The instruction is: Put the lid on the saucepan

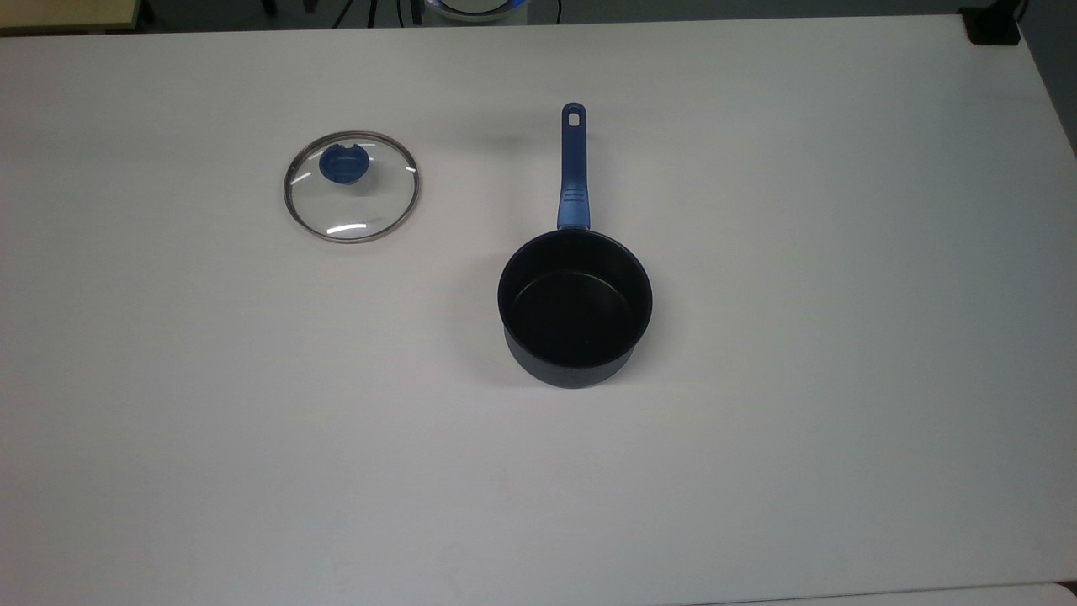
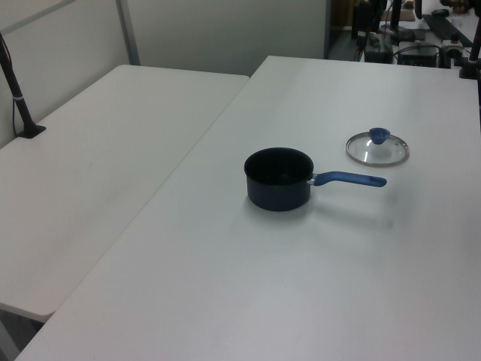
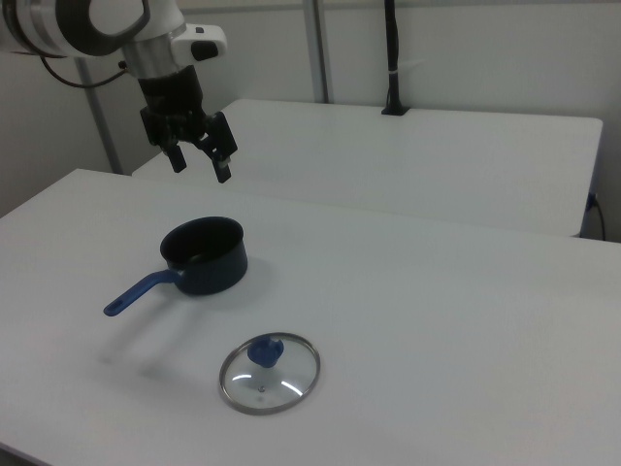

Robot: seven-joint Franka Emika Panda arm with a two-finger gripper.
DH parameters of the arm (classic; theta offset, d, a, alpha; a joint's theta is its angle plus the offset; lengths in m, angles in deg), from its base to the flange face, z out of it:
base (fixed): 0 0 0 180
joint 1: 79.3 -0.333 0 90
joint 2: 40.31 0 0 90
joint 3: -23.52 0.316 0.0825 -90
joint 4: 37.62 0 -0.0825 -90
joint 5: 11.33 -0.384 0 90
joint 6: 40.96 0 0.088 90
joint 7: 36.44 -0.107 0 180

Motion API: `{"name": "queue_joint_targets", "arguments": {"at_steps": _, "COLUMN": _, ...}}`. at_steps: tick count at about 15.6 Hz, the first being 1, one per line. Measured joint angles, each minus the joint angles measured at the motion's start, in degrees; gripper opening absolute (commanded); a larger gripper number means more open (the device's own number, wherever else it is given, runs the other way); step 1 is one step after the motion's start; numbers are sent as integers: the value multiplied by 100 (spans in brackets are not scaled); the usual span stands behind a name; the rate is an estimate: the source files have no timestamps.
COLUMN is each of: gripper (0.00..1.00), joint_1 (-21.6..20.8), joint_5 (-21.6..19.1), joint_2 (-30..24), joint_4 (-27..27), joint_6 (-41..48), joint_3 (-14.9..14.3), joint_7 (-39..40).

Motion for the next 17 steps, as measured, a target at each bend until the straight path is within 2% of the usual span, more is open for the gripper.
{"name": "queue_joint_targets", "arguments": {"at_steps": 13, "gripper": 100, "joint_1": -24, "joint_5": 0, "joint_2": -1, "joint_4": 0, "joint_6": 21, "joint_3": 0, "joint_7": 31}}
{"name": "queue_joint_targets", "arguments": {"at_steps": 15, "gripper": 100, "joint_1": -24, "joint_5": 83, "joint_2": -1, "joint_4": 0, "joint_6": 94, "joint_3": -34, "joint_7": 380}}
{"name": "queue_joint_targets", "arguments": {"at_steps": 17, "gripper": 100, "joint_1": -24, "joint_5": 242, "joint_2": 0, "joint_4": 9, "joint_6": 247, "joint_3": -202, "joint_7": 1406}}
